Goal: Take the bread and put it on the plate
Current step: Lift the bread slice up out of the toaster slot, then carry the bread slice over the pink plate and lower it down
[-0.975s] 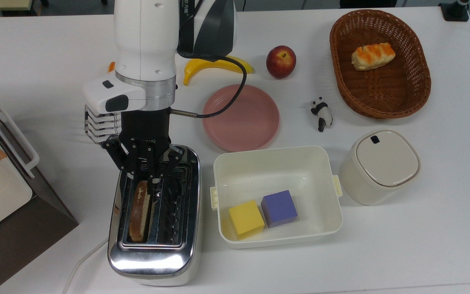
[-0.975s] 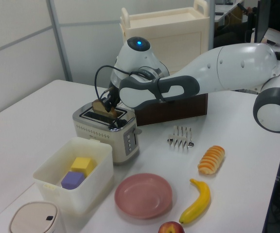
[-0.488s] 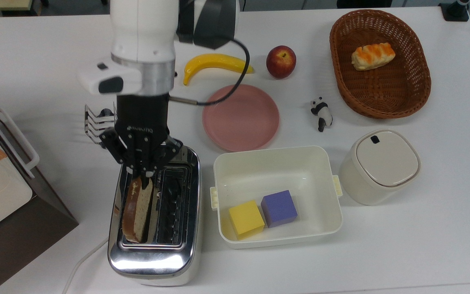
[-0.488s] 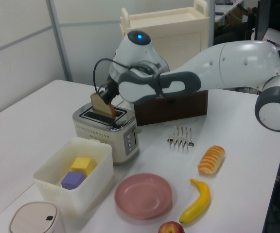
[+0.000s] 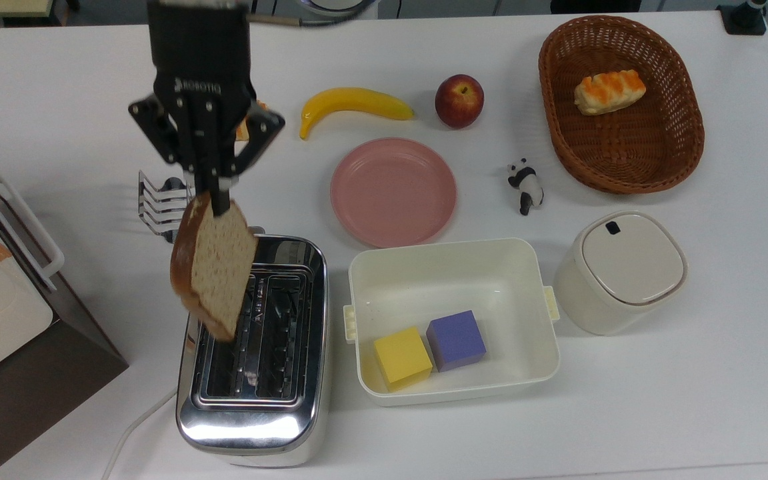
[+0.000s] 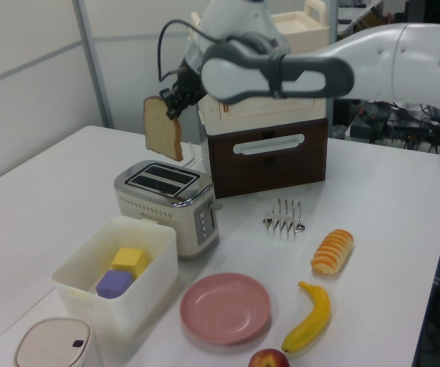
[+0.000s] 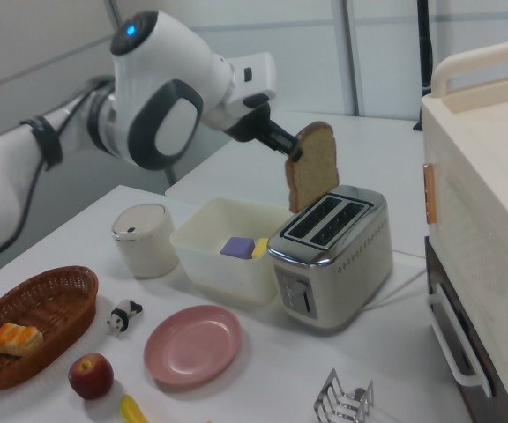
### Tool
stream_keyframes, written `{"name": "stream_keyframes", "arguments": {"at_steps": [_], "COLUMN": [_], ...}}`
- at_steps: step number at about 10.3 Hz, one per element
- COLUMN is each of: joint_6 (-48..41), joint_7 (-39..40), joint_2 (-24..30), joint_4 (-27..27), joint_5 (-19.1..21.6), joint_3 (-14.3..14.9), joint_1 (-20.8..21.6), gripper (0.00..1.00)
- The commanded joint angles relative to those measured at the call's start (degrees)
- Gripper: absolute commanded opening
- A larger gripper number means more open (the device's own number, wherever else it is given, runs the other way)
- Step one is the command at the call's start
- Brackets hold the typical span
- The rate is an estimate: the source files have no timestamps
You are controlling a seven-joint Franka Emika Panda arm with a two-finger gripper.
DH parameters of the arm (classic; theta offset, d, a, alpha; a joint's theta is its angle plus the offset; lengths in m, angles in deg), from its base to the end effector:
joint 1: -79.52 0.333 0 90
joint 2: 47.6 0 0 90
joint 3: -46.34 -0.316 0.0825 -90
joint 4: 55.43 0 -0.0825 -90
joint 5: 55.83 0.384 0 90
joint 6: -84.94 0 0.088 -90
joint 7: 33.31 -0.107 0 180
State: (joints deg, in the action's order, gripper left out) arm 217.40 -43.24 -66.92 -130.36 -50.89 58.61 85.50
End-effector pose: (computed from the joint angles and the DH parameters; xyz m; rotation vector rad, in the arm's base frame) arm 0.7035 -0.0463 0.6323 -2.9004 0.4126 -1.0253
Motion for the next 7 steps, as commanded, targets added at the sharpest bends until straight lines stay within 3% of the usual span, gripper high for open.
{"name": "stream_keyframes", "arguments": {"at_steps": [1, 3, 6, 7], "joint_6": [-16.2, -30.6, -39.6, -39.9], "joint_7": [2.0, 8.6, 9.0, 9.0], "joint_2": [6.1, 7.3, 7.4, 7.3], "joint_4": [-3.9, -3.9, -8.2, -10.9], "joint_5": [7.1, 20.3, 26.8, 27.1], "joint_3": [0.2, 2.0, 2.8, 2.6], "joint_1": [0.0, -1.8, -2.1, -1.7], "gripper": [0.00, 0.00, 0.00, 0.00]}}
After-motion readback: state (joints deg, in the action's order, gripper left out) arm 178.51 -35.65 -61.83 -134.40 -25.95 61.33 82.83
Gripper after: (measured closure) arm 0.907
